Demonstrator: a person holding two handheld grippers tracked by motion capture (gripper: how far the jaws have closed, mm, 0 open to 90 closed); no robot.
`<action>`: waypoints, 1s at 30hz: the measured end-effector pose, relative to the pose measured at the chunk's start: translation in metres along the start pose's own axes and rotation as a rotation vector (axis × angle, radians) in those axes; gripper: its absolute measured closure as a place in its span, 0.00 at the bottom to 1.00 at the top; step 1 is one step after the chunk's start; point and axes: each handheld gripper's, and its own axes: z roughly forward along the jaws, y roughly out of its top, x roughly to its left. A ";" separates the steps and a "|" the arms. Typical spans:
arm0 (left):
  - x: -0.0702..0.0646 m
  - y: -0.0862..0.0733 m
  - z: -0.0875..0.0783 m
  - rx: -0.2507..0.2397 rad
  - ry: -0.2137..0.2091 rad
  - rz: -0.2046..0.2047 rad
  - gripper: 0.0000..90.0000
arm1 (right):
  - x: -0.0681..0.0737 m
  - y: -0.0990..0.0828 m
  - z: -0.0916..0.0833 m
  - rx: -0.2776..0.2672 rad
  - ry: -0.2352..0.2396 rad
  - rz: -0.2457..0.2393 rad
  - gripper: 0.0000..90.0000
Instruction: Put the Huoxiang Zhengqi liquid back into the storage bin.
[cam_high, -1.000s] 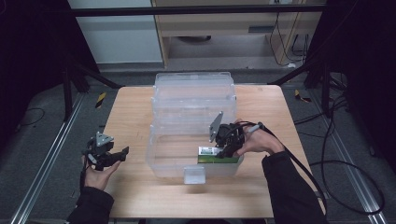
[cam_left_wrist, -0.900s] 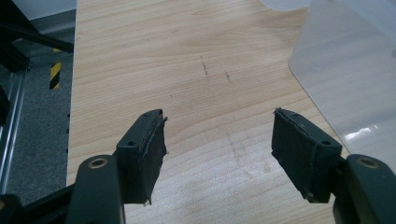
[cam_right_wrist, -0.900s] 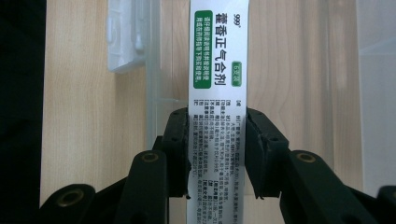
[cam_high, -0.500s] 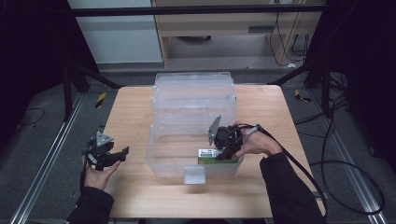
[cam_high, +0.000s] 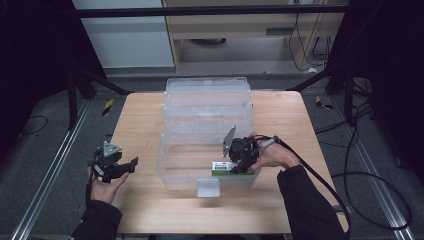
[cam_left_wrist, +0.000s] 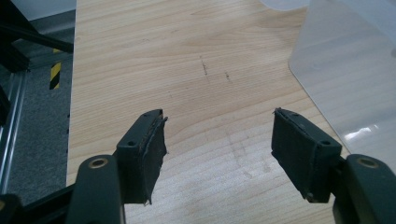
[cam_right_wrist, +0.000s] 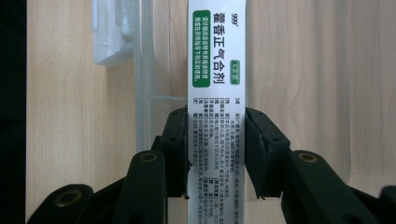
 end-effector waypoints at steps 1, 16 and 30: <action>0.000 0.000 0.000 0.000 0.000 0.000 0.38 | 0.000 0.000 0.001 0.000 0.002 -0.003 0.70; -0.001 -0.001 0.000 -0.018 0.010 0.015 0.44 | 0.003 -0.006 -0.032 -0.143 -0.062 0.064 0.64; -0.001 -0.001 -0.001 -0.016 0.004 0.009 0.42 | 0.017 -0.005 -0.052 -0.242 -0.098 0.094 0.58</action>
